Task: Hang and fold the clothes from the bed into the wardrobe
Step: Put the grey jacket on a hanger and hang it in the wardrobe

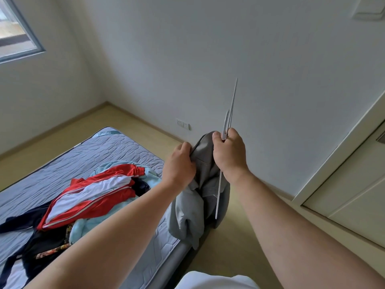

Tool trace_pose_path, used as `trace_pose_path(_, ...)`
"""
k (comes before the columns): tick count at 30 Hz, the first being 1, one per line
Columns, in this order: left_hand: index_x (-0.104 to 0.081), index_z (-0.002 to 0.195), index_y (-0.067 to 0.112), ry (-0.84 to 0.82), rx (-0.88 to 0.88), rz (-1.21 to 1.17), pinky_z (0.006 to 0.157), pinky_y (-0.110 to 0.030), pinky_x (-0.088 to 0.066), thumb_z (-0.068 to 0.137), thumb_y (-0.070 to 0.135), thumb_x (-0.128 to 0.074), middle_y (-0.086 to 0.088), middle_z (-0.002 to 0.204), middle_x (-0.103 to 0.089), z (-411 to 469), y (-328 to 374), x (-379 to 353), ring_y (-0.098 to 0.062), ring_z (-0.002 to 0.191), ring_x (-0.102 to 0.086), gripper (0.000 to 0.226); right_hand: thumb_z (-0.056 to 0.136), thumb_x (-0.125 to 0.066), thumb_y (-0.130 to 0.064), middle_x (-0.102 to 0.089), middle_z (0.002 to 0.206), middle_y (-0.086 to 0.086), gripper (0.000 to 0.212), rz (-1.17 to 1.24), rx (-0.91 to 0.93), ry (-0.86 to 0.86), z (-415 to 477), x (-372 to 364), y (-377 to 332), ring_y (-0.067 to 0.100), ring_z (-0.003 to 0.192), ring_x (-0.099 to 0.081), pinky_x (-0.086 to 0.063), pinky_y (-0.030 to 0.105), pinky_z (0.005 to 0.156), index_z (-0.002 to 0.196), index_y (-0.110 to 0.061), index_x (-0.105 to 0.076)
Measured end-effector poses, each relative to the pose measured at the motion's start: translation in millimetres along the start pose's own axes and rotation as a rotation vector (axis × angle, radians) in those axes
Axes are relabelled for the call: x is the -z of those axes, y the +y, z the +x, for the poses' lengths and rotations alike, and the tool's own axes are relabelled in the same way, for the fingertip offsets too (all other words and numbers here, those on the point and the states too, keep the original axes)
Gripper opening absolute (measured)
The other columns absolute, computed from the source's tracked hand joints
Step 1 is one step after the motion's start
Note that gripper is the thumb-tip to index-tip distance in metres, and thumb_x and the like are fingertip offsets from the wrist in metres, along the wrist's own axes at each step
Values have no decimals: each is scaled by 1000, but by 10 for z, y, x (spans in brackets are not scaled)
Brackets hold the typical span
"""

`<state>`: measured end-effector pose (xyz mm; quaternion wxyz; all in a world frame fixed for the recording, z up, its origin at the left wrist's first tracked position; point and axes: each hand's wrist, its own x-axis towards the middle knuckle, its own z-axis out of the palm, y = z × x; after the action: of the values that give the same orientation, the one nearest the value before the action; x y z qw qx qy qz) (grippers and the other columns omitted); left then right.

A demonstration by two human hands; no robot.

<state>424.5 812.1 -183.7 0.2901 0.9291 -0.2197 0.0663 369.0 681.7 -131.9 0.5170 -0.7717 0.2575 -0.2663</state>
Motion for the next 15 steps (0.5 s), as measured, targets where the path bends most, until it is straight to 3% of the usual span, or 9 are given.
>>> trace_pose_path(3,-46,88,17,-15,85,1,63,-33,-33,80,4,-51,-2,93,-49,16,-56,-18,-29,80,-48,16,99,-53,-18,-39,62,-13,39,-10,-4,63,-27,14,37,5,55,-37,-32,14,50,67,-26,-32)
trace_pose_path(6,-53,89,18,13,110,-1,65,-32,-35,81,5,-54,1,93,-52,62,-132,37,-28,83,-51,15,99,-54,-22,-44,66,-10,37,-13,-32,84,-22,63,78,10,60,-41,-35,27,56,68,-24,-33)
trace_pose_path(11,-67,101,20,139,-36,164,63,-31,-33,88,15,-56,-2,89,-65,178,-169,219,-25,75,-51,18,98,-54,-21,-42,65,-13,36,3,-88,136,14,131,122,11,61,-39,-32,29,66,68,-24,-33)
trace_pose_path(15,-65,108,15,204,-214,217,66,-32,-32,85,4,-57,-10,86,-68,238,-139,342,-35,76,-61,26,98,-54,-22,-43,67,-13,36,-20,-110,154,22,159,130,22,73,-44,-32,29,65,68,-24,-34)
